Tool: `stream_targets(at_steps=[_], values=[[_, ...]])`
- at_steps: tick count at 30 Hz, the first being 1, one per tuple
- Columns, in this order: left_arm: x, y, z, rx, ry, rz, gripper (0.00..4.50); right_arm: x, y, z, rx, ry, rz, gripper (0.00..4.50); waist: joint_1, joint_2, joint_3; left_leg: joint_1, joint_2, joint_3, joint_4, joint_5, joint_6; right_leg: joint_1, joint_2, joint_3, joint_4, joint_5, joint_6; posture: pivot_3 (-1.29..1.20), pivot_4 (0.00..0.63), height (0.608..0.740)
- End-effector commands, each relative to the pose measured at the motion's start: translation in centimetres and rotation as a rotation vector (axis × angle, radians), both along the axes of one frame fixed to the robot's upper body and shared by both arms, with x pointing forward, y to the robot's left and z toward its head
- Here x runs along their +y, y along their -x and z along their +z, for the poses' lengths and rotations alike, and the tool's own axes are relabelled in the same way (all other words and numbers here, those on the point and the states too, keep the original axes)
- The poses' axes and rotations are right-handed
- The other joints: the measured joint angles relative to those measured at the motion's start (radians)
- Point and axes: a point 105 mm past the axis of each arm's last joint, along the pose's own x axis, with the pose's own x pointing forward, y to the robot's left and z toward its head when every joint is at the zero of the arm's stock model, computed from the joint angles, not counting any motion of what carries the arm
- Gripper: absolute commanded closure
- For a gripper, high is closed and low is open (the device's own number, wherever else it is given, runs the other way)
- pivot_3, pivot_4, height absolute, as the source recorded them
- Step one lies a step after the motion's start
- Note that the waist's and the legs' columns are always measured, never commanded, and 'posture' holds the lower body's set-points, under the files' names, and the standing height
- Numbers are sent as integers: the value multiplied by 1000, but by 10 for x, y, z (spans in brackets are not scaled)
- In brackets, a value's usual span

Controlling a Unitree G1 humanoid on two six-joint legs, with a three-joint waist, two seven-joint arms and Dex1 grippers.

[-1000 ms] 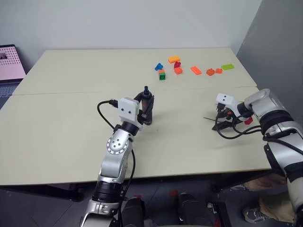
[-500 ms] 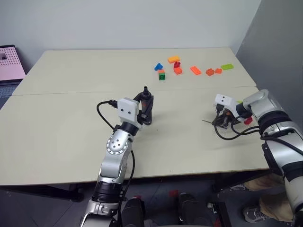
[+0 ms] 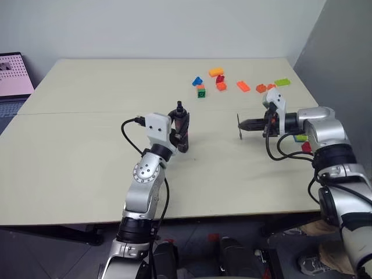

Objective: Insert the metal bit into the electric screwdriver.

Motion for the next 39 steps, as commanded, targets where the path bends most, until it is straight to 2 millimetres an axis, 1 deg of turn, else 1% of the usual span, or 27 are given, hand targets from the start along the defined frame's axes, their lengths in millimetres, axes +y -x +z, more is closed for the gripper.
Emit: stream_targets(at_steps=[1, 4, 8, 15, 19, 23, 27, 33, 36, 39], values=[[-11, 8, 40, -119, 48, -45, 2858, 12, 14, 42, -138, -173, -7, 4500, 4, 0, 0, 0, 0, 0, 0, 0, 0, 0, 0, 0, 0, 0, 0, 0, 150, 740], [-20, 8, 40, -121, 26, -69, 2858, 25, 21, 61, -214, -301, -53, 4500, 4, 0, 0, -1, 0, 0, 0, 0, 0, 0, 0, 0, -1, 0, 0, 0, 150, 740], [-25, 9, 29, -116, -19, -74, 2858, 42, 33, 75, -254, -383, -69, 4500, 4, 0, 0, 0, 0, 0, -1, 0, 0, 0, 0, 0, -1, 0, 0, 0, 150, 740], [-31, 10, 10, -93, -57, -69, 2858, 64, 44, 94, -304, -426, -62, 4500, 6, 0, 0, 0, 0, 0, -1, 0, 0, 0, 0, 0, -1, 0, 0, 0, 150, 740], [-34, 12, 4, -82, -68, -81, 2858, 75, 53, 102, -320, -432, 18, 4500, 8, 0, 0, 0, 0, 0, -1, 0, 0, 0, 0, 0, -1, 0, 0, 0, 150, 740], [-36, 14, 4, -85, -72, -97, 2858, 80, 53, 103, -323, -401, 81, 4500, 8, 0, 0, 0, 0, 0, -1, 0, 0, 0, 0, 0, -1, 0, 0, 0, 150, 740], [-36, 17, 12, -107, -72, -121, 2858, 84, 56, 108, -320, -366, 173, 4500, 9, 0, 0, 0, 0, 0, -1, 0, 0, 0, 0, 0, -1, 0, 0, 0, 150, 740], [-32, 29, 25, -151, -80, -181, 2858, 80, 56, 120, -330, -337, 222, 4500, 10, 0, 0, -1, 0, 1, -1, 0, 0, -1, 0, 0, -2, 0, 0, 0, 150, 740], [-27, 30, 20, -127, -84, -185, 2859, 78, 55, 122, -318, -330, 232, 4500, 12, 0, 0, -1, 0, 0, -2, 0, 0, -1, 0, 0, -2, -1, -1, 0, 150, 740], [-25, 29, 15, -113, -84, -182, 2859, 78, 56, 121, -302, -328, 241, 4500, 11, 0, 0, -1, 0, 0, -2, 0, 0, -1, 0, 0, -2, -1, -1, 0, 150, 740]])
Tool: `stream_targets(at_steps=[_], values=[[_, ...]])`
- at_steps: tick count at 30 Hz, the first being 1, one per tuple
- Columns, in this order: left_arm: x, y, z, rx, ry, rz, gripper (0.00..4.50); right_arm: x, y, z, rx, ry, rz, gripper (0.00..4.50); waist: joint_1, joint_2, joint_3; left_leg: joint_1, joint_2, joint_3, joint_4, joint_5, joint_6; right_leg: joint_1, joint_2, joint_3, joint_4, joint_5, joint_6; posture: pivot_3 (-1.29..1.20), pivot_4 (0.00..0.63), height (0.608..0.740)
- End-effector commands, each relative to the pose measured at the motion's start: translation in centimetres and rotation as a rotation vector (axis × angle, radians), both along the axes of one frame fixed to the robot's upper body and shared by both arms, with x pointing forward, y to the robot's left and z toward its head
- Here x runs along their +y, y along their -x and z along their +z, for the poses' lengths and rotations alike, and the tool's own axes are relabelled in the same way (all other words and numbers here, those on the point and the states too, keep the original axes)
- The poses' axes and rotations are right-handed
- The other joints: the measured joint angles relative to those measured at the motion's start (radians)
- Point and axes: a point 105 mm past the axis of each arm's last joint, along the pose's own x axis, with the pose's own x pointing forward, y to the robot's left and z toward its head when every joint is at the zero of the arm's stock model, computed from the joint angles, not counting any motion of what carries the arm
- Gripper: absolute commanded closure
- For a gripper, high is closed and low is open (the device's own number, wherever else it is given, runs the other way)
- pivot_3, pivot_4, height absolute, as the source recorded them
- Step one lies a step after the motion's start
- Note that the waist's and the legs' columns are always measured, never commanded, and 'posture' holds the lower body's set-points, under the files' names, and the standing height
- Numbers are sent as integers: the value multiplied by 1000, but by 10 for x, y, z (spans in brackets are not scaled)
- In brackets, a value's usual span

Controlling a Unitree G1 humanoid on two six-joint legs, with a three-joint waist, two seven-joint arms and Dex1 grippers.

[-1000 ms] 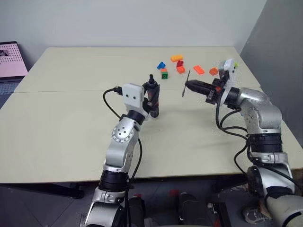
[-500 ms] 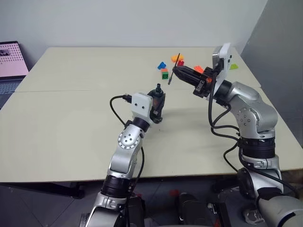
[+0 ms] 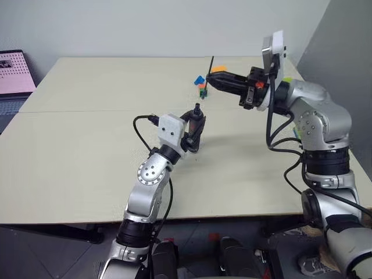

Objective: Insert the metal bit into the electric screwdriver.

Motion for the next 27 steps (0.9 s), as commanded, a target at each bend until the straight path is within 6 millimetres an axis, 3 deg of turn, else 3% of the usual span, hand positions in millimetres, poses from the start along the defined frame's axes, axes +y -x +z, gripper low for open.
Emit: stream_targets(at_steps=[1, 9, 27], values=[[0, 6, 11, -42, 29, -15, 2859, 0, 7, 12, -27, -8, 38, 4500, 0, 0, 0, 0, 0, 0, 0, 0, 0, 0, 0, 0, 0, 0, 0, 0, 150, 740], [1, 5, -3, -10, 4, -16, 2859, 4, 3, 7, 26, 15, 62, 4500, 0, 0, 0, 0, 0, 0, 0, 0, 0, 0, 0, 0, 0, 0, 0, 0, 150, 740], [0, 6, -7, -6, 1, -3, 2859, 15, 3, 5, 56, 71, 105, 4500, 1, 0, 0, 0, 0, 0, 0, 0, 0, 0, 0, 0, 0, 0, 0, 0, 150, 740]])
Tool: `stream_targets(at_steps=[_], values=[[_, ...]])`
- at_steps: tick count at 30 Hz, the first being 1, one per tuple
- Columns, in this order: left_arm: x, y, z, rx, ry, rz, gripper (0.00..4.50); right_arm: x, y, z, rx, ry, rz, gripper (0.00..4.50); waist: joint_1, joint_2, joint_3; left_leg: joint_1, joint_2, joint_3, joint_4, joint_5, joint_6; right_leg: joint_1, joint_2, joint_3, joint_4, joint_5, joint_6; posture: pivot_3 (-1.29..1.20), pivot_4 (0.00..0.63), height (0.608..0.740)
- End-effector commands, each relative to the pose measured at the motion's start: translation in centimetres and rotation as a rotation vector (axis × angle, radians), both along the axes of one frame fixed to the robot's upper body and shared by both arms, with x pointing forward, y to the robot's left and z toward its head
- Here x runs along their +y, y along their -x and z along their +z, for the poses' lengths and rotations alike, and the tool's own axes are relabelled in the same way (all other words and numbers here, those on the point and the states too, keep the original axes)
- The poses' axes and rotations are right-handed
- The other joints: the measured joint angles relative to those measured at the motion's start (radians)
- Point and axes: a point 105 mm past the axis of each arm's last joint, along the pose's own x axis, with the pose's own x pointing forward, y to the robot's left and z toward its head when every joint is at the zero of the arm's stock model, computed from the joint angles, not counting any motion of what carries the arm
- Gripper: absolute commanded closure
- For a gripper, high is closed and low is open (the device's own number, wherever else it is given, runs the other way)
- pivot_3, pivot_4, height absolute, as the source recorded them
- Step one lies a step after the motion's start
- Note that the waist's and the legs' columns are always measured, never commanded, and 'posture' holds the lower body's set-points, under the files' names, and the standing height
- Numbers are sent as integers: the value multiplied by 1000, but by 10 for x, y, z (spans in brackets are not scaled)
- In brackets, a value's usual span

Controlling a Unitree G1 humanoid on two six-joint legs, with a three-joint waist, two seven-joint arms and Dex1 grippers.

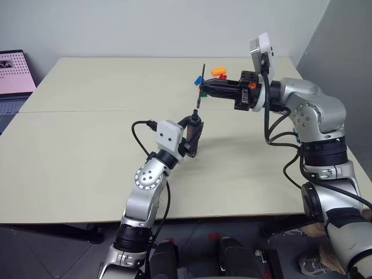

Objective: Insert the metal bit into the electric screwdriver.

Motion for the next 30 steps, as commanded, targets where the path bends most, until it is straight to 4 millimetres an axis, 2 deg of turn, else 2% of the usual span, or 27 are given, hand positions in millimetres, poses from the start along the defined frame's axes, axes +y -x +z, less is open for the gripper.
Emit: stream_targets(at_steps=[1, 30], values=[[-3, 3, 4, -23, 13, -4, 2859, 2, 6, 14, -65, -2, 21, 4500, 0, 0, 0, 0, 0, 0, 0, 0, 0, 0, 0, 0, 0, 0, 0, 0, 150, 740], [-2, 3, 4, -21, 15, 2, 2859, 5, -1, -6, -73, 67, 5, 4500, 0, 0, 0, 0, 0, 0, 0, 0, 0, 0, 0, 0, 0, 0, 0, 0, 150, 740]])
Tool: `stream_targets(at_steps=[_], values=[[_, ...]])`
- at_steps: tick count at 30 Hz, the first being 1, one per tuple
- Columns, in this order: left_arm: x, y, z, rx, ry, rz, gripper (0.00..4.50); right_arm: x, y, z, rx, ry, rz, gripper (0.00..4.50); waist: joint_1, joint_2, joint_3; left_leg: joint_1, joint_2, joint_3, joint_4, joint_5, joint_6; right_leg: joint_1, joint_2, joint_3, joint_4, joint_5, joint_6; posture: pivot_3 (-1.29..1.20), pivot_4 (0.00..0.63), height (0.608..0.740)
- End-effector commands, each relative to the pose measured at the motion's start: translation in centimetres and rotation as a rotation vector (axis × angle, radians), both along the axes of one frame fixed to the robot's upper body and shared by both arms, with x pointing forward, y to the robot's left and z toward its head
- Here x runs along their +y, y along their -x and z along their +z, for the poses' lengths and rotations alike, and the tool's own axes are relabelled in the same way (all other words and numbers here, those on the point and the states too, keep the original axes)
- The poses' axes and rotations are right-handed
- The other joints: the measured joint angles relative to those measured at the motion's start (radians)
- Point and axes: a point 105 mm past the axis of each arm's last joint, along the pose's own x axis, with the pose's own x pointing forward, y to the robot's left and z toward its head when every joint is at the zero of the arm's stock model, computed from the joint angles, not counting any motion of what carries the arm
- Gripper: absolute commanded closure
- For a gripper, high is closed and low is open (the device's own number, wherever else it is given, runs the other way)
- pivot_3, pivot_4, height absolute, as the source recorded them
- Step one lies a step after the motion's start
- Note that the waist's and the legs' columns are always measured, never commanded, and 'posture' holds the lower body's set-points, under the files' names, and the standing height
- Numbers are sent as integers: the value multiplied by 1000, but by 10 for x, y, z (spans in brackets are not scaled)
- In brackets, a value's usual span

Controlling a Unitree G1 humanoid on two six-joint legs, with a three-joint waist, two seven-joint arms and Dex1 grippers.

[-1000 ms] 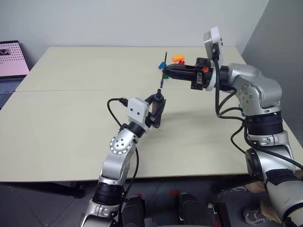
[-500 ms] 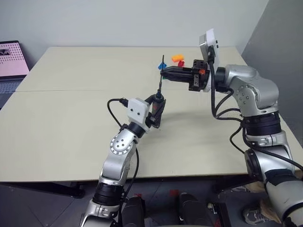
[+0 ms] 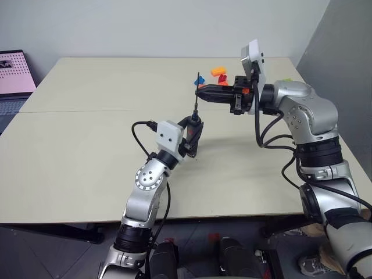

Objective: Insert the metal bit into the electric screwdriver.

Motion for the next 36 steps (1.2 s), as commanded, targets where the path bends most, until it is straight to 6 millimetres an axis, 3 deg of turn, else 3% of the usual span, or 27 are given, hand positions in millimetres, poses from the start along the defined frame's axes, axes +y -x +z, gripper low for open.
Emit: stream_targets(at_steps=[1, 12, 36], values=[[-2, 3, 4, -21, 12, -7, 2859, 0, 1, 2, -25, 18, 6, 4500, 0, 0, 0, 0, 0, 0, 0, 0, 0, 0, 0, 0, 0, 0, 0, 0, 150, 740], [-4, 3, 4, -21, 11, -8, 2859, 6, -8, -14, 3, 123, 4, 4500, -1, 0, 0, 1, 0, 0, 0, 0, 0, 0, 0, 0, 0, -2, -3, 0, 150, 740], [-4, 0, 3, -15, 11, -1, 2859, 11, -2, -31, -39, 205, 16, 4500, 2, 0, 0, 1, 0, 0, 0, 0, 0, 1, 0, 0, 0, -3, -5, 0, 150, 740]])
